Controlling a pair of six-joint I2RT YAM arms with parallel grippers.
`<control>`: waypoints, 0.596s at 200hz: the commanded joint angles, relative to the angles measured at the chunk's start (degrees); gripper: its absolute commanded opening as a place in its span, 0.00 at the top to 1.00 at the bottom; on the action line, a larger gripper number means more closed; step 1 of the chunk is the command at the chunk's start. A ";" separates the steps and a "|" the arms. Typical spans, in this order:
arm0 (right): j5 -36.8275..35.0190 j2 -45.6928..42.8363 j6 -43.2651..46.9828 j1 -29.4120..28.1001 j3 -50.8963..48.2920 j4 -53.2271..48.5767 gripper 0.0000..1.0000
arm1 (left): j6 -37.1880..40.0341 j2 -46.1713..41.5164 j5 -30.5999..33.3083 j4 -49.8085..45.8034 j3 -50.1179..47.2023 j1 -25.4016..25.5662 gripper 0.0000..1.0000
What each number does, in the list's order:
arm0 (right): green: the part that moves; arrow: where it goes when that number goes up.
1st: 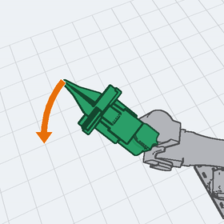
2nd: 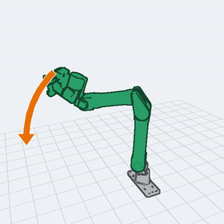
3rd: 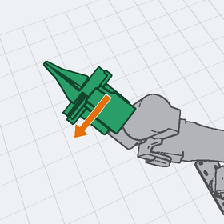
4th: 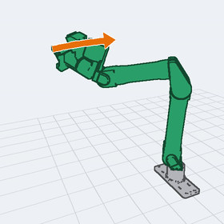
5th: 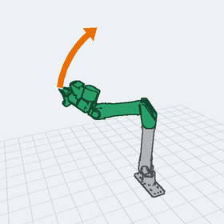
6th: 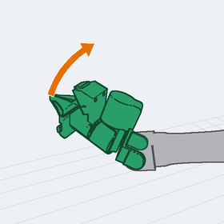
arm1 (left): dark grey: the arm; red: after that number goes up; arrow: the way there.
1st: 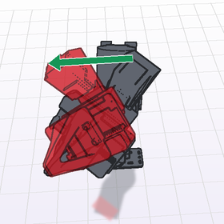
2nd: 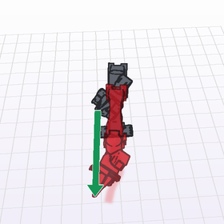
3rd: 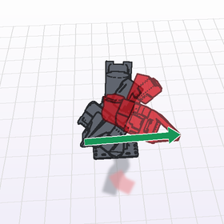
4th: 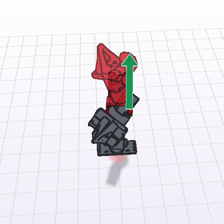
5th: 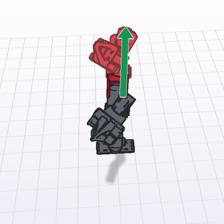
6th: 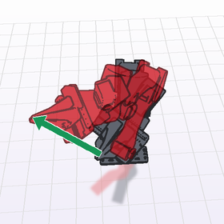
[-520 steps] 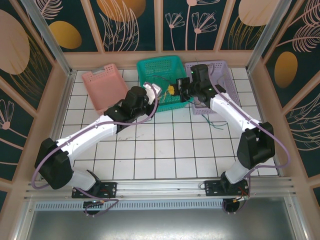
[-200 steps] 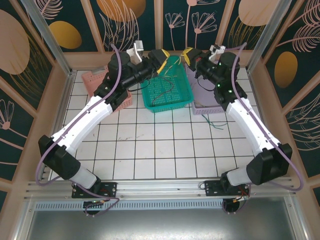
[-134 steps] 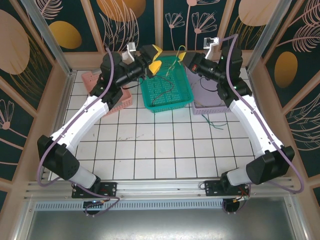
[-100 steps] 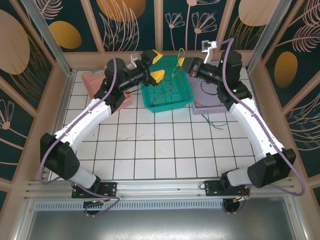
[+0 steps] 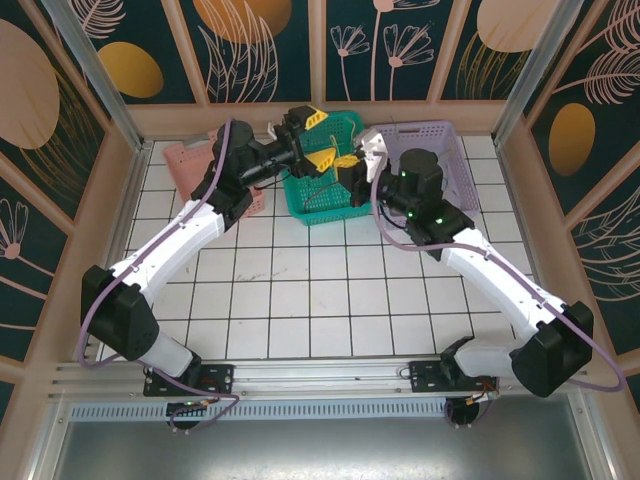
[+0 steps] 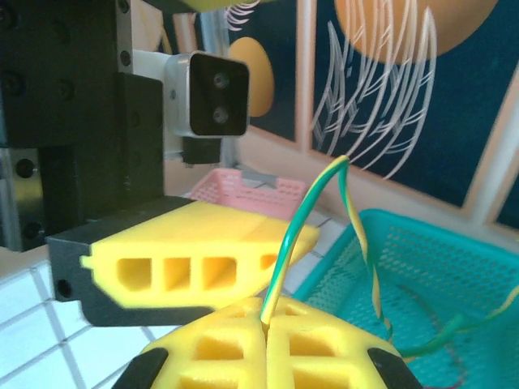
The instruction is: Untangle the cables
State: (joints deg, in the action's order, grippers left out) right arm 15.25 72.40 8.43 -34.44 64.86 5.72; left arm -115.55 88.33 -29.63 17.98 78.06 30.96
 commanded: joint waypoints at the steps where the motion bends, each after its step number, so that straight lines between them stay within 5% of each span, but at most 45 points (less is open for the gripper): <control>1: -8.23 -1.21 12.27 -2.68 1.16 2.64 1.00 | 0.88 -1.08 -2.23 -8.30 0.69 0.24 0.26; 56: -10.00 -1.27 19.33 -5.79 1.07 -2.90 1.00 | 2.51 0.34 -1.59 -7.96 -0.06 0.30 0.37; 119: -9.71 -2.09 18.29 -6.60 -0.17 -6.04 1.00 | 2.61 0.11 0.81 -4.74 -1.46 0.08 0.88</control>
State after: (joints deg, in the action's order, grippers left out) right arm 5.61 72.25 26.55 -40.16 64.97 1.43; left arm -112.22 88.47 -29.39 11.66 77.56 31.07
